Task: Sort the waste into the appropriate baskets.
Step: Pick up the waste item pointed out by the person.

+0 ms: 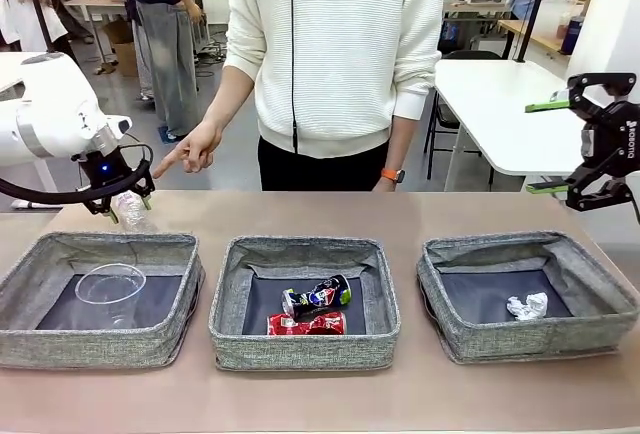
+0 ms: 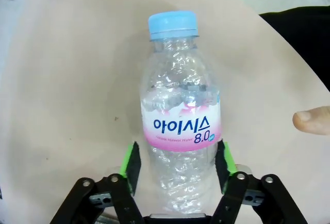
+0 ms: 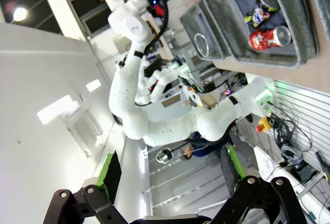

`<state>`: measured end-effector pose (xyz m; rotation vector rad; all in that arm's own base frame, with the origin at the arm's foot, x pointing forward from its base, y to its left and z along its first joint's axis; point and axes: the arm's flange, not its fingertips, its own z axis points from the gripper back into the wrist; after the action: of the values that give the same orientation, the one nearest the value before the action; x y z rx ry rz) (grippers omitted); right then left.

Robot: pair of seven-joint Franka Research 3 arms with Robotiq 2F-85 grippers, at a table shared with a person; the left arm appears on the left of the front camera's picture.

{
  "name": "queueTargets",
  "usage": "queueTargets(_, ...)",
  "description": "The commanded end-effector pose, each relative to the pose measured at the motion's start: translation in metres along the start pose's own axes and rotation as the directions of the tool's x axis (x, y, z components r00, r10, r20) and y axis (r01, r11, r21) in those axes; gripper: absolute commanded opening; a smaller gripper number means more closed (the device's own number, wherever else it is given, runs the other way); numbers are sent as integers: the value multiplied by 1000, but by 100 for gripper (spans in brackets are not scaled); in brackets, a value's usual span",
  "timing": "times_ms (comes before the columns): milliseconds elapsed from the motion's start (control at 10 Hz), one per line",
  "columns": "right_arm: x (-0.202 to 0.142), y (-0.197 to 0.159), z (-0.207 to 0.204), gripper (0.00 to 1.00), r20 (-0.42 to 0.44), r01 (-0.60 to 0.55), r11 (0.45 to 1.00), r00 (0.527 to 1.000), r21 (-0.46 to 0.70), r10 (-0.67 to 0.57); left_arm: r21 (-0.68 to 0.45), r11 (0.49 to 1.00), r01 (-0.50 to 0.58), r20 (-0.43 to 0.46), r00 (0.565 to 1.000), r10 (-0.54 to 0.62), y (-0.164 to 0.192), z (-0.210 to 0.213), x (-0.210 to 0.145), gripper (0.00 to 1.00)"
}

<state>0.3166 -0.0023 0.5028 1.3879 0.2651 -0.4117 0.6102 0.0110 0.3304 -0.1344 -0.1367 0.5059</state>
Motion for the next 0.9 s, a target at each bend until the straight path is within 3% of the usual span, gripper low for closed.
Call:
queueTargets(0,0,3,-1,100,-5,-8,1000,1000,11,8,42,999,-2,27,1000,1,0,-3,-1,0)
queueTargets(100,0,3,-1,100,-5,-8,1000,1000,11,8,39,999,-3,23,1000,2,-2,-3,-1,0)
queueTargets(200,0,3,-1,100,-5,-8,1000,1000,11,8,34,999,-12,23,1000,11,-2,-2,-1,15)
queueTargets(500,0,3,-1,100,-5,-8,1000,1000,11,8,51,998,-43,20,999,42,3,5,1,13)
queueTargets(800,0,3,-1,100,-5,-8,1000,1000,11,8,-22,998,-50,58,997,52,18,48,2,13)
